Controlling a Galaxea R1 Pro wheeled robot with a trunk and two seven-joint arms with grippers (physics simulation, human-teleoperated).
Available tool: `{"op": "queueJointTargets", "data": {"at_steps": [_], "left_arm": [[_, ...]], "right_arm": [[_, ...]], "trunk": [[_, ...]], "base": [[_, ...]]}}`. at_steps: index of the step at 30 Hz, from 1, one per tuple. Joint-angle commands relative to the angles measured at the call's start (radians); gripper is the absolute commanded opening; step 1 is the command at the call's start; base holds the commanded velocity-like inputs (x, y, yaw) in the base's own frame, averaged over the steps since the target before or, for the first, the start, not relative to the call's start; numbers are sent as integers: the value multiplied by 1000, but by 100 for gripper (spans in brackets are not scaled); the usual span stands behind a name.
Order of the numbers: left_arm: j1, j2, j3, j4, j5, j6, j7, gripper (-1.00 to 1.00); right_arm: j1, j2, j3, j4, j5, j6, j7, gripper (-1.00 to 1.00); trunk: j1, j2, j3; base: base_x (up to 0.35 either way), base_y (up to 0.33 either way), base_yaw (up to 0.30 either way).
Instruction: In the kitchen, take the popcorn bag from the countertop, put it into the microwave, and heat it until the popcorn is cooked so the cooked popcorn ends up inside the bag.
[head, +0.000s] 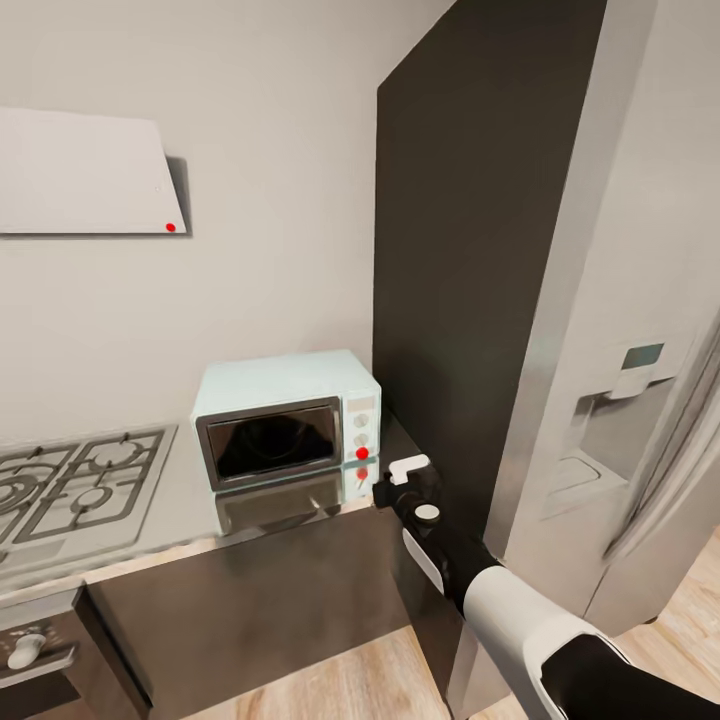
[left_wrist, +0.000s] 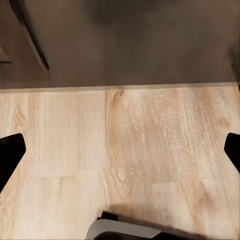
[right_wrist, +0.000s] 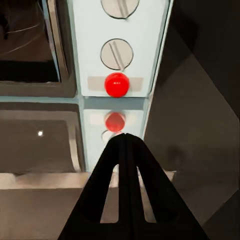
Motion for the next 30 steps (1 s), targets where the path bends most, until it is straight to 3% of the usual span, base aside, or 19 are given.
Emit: {"op": "queueJointTargets", "data": {"at_steps": [1, 4, 10, 30], "left_arm": [[0, -1, 4, 5, -1, -2, -9, 100], [1, 3, 14, 24, 1, -2, -9, 100], [-35, 8, 14, 188, 1, -50, -9, 100], [-44, 7, 4, 208, 0, -59, -9, 100]], "right_arm": [[-1, 0, 9, 2, -11, -3, -5, -100], [0, 0, 9, 3, -11, -2, -1, -100], [3, 0, 9, 3, -10, -2, 0, -100], [18, 0, 10, 28, -9, -6, 2, -100]], "trunk": [[1, -1, 0], [1, -1, 0], [1, -1, 0], [1, -1, 0]], "base": [[199, 98, 0], [70, 34, 0], [9, 5, 0], [61, 58, 0]]}}
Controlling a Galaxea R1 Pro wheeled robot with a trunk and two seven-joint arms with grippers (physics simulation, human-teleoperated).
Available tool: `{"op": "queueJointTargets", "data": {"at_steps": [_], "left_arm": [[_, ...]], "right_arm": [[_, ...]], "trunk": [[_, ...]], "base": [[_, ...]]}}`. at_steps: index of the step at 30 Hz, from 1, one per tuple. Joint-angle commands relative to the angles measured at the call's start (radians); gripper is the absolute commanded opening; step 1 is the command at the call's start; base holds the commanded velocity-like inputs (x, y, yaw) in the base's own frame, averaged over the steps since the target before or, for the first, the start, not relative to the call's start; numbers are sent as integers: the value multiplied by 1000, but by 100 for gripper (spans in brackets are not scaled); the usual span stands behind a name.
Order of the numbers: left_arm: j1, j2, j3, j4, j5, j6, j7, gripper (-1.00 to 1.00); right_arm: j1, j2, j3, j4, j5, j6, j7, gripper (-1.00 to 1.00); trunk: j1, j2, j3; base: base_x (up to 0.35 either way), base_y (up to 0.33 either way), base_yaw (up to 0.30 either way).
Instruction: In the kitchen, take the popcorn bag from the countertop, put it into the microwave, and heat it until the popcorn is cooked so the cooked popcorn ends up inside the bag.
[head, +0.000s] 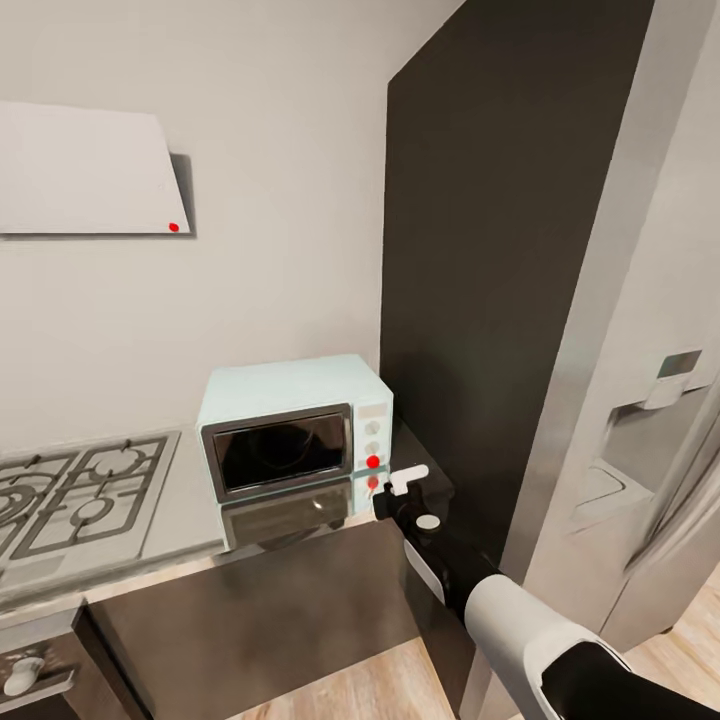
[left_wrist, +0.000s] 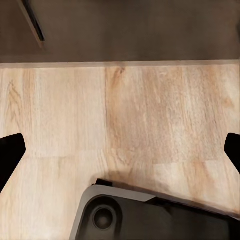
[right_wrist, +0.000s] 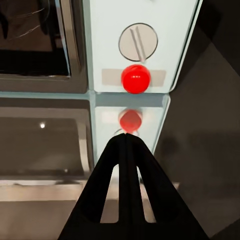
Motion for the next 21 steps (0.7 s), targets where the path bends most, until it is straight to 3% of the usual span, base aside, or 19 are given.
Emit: {"op": "queueJointTargets", "data": {"at_steps": [1, 10, 21], "left_arm": [[0, -2, 6, 0, -1, -1, -9, 100], [0, -2, 6, 1, -2, -1, -9, 100], [0, -2, 7, 2, -2, -1, -9, 100]], "right_arm": [[-1, 0, 9, 3, -10, -4, -7, -100], [0, 0, 9, 8, -10, -4, -7, -100], [1, 0, 11, 44, -9, -22, -7, -100]], "trunk": [[0, -1, 0], [0, -1, 0], [0, -1, 0]], "base": [[11, 6, 0], [173, 1, 0], [16, 0, 0]]}}
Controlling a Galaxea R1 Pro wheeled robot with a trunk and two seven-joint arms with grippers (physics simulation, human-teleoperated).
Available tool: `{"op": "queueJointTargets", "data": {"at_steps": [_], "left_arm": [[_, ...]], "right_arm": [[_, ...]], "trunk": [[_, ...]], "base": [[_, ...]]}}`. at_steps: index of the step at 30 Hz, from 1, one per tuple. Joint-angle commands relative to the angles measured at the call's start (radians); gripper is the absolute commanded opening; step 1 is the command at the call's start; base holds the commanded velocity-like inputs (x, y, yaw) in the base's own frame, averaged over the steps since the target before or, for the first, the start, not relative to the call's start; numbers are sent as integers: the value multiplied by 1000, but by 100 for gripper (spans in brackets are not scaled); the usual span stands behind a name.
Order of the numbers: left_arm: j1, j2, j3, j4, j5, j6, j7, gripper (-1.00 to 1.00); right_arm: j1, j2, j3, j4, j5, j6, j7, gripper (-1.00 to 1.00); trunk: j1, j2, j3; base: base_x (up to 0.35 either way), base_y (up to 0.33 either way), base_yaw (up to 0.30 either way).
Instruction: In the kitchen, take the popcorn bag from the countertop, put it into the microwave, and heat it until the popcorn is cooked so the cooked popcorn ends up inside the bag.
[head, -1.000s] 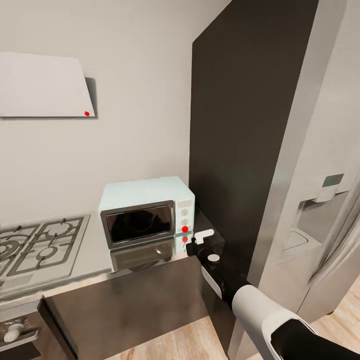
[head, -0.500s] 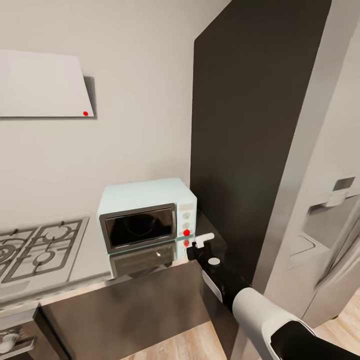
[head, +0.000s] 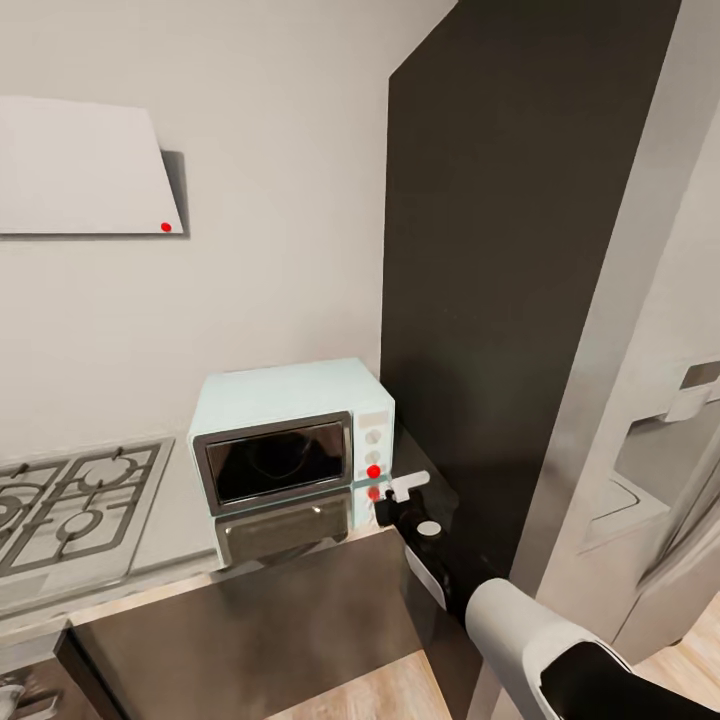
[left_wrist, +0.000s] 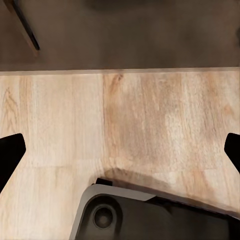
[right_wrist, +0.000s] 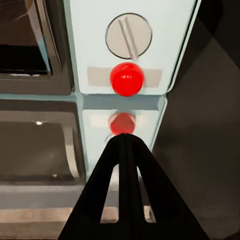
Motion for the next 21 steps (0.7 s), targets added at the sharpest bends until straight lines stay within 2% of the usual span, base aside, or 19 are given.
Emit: {"op": "queueJointTargets", "data": {"at_steps": [1, 6, 15, 21], "left_arm": [[0, -1, 5, -1, -1, -1, -9, 100], [0, -1, 5, -1, -1, -1, -9, 100], [-1, -1, 4, -1, -1, -1, -9, 100], [-1, -1, 5, -1, -1, -1, -9, 100]], "right_arm": [[-1, 0, 9, 6, -11, -5, -6, -100], [-1, 0, 9, 44, -10, -9, -7, -100], [0, 0, 9, 50, -10, -15, 4, -100], [9, 0, 10, 51, -10, -17, 23, -100]], "trunk": [[0, -1, 0], [0, -1, 0], [0, -1, 0], [0, -1, 0]], "base": [[14, 0, 0], [217, 0, 0], [45, 0, 0], [196, 0, 0]]}}
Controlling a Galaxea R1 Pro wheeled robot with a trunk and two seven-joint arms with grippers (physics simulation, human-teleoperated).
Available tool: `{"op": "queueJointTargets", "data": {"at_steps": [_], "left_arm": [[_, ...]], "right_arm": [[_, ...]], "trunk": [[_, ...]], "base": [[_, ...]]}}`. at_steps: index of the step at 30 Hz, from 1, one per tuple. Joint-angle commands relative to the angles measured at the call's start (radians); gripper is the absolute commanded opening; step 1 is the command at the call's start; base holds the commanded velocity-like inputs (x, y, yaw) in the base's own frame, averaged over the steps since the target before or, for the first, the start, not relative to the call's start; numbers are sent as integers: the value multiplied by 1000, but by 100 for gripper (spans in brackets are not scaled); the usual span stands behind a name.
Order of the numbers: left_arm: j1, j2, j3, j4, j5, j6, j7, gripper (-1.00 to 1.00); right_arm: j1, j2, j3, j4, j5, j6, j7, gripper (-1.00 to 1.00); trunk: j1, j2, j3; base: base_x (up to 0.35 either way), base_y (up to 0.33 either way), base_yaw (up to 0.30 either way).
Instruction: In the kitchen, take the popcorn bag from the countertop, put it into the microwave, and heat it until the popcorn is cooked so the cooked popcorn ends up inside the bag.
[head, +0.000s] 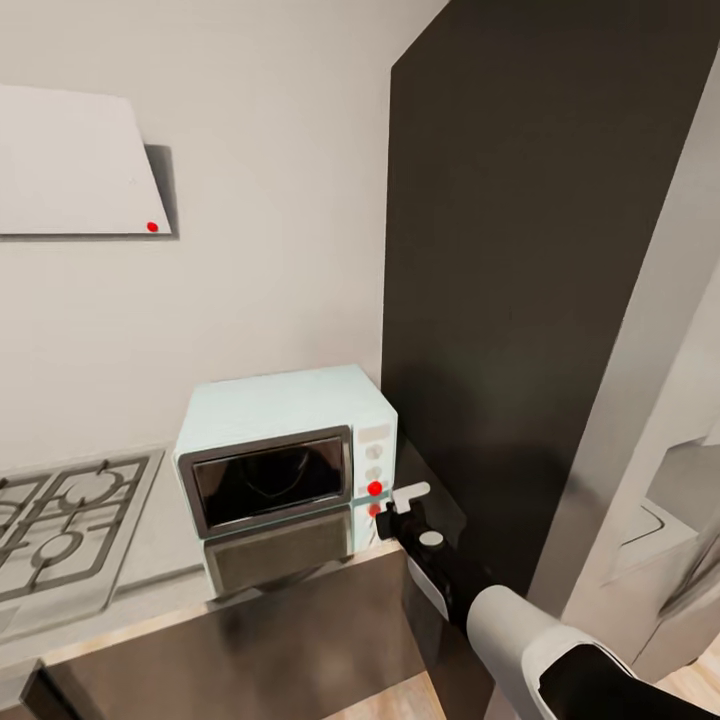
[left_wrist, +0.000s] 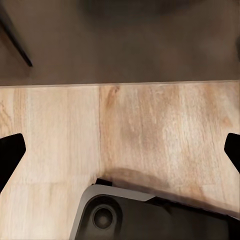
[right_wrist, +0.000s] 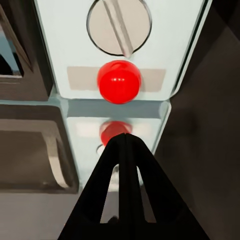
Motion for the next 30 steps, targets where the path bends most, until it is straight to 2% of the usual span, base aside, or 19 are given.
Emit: {"op": "queueJointTargets", "data": {"at_steps": [1, 19, 30], "left_arm": [[0, -1, 5, -1, -1, -1, -9, 100], [0, -1, 5, -1, -1, -1, -9, 100], [-1, -1, 5, -1, -1, -1, -9, 100]], "right_arm": [[1, 0, 8, 2, -10, -5, -4, -100], [5, 0, 8, 4, -12, -18, -4, -100], [12, 0, 8, 4, -11, -19, -4, -100]], "trunk": [[1, -1, 0], [1, -1, 0], [1, -1, 0]], "base": [[50, 0, 0], [9, 43, 0], [82, 0, 0]]}}
